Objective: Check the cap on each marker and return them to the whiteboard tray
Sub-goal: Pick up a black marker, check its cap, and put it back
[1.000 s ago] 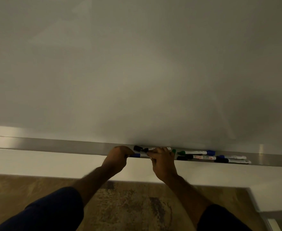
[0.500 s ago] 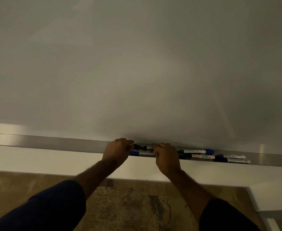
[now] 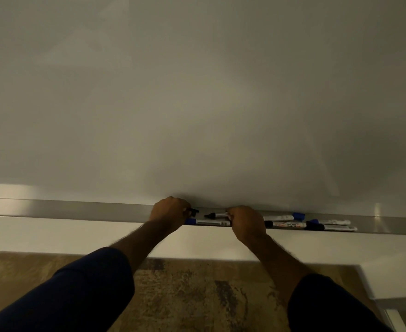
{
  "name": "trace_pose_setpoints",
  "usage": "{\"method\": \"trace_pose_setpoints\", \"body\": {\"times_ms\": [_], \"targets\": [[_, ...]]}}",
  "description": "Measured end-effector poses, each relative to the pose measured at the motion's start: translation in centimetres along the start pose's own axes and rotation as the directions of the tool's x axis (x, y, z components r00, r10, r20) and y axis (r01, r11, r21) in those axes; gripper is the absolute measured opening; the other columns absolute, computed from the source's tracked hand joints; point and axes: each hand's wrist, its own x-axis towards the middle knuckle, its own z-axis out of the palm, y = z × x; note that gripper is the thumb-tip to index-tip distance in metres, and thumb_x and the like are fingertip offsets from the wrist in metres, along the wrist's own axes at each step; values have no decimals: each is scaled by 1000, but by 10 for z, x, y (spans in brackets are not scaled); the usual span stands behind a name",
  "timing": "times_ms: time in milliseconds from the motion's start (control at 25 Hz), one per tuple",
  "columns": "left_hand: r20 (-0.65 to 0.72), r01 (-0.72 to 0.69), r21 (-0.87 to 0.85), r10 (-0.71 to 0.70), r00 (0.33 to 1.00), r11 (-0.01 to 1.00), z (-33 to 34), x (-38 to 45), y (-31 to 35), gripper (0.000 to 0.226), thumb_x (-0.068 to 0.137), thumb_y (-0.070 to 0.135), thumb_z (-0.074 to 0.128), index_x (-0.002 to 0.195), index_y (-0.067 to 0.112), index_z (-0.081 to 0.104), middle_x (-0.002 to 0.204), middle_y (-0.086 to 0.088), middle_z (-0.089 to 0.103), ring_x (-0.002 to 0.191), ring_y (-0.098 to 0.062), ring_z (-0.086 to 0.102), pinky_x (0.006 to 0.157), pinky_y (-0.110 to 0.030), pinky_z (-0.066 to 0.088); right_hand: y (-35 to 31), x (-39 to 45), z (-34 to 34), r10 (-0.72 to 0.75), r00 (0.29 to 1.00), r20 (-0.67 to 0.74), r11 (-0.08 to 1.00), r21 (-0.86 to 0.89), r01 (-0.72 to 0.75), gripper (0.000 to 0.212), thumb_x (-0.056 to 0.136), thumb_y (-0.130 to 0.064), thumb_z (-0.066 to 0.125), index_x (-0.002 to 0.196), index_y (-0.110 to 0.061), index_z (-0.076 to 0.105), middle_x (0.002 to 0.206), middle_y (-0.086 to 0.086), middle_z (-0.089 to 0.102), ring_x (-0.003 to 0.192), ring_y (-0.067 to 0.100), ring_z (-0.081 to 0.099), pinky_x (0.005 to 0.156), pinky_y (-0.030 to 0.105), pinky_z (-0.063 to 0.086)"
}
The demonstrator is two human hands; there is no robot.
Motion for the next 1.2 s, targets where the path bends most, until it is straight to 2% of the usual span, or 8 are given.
{"method": "trace_pose_setpoints", "body": {"times_ms": [120,280,480,560,680,960,1040,1200], "targets": [[25,23,-2,-23,999,1000,1,3,-1,20,87,38,59,98,25,70,95,-1,71,81,-19,62,70,-32,51,1,-2,-3,-19,1000,-25,999,29,20,17,89,-13,50,80,-15,65,83,8,69,79,28,63,70,34,49],[-8,19,25,-19,1000,999,1,0,-6,21,88,38,56,96,24,69,92,-3,71,79,-22,63,69,-32,52,5,-10,-13,-102,986,-130,994,18,106,16,89,-16,52,77,-17,61,79,5,68,75,25,62,62,30,43],[-128,-72,-17,70,989,997,-27,-16,-5,20,87,41,59,103,31,65,86,5,68,70,-14,60,58,-25,48,5,-24,-50,-223,933,-283,972,8,235,17,92,-13,51,99,-18,65,86,5,69,77,24,61,67,35,52],[-214,-128,-66,112,971,990,-51,-25,0,18,82,42,66,96,31,65,79,11,61,65,-9,55,52,-20,38,4,-32,-72,-274,894,-353,954,17,299,16,92,-14,53,103,-16,65,84,6,69,73,23,60,65,37,53],[-350,-191,-103,144,926,976,-92,-40,16,18,76,37,74,89,27,66,85,14,59,66,-6,53,56,-21,38,2,-43,-113,-357,809,-466,920,-25,392,16,93,-16,57,105,-13,66,79,9,68,68,23,59,60,38,53],[-514,-155,-462,-121,849,874,-160,-72,79,25,60,25,88,72,30,66,56,13,61,50,2,57,41,-6,36,15,-72,-198,-475,635,-609,862,-176,475,14,91,-19,58,102,-15,65,82,7,58,75,24,52,59,34,42],[-541,-198,-515,-137,830,834,-176,-81,99,29,57,22,89,76,28,68,60,11,64,46,1,54,42,-5,37,23,-80,-220,-494,583,-644,847,-204,492,13,91,-20,58,101,-15,64,87,6,58,81,25,51,63,36,43],[-623,-287,-432,-53,780,855,-209,-104,128,32,64,24,85,92,31,72,77,16,67,59,0,60,54,-4,42,33,-93,-259,-511,526,-680,817,-193,543,14,92,-21,49,99,-16,61,87,3,65,82,26,57,72,39,41]]}}
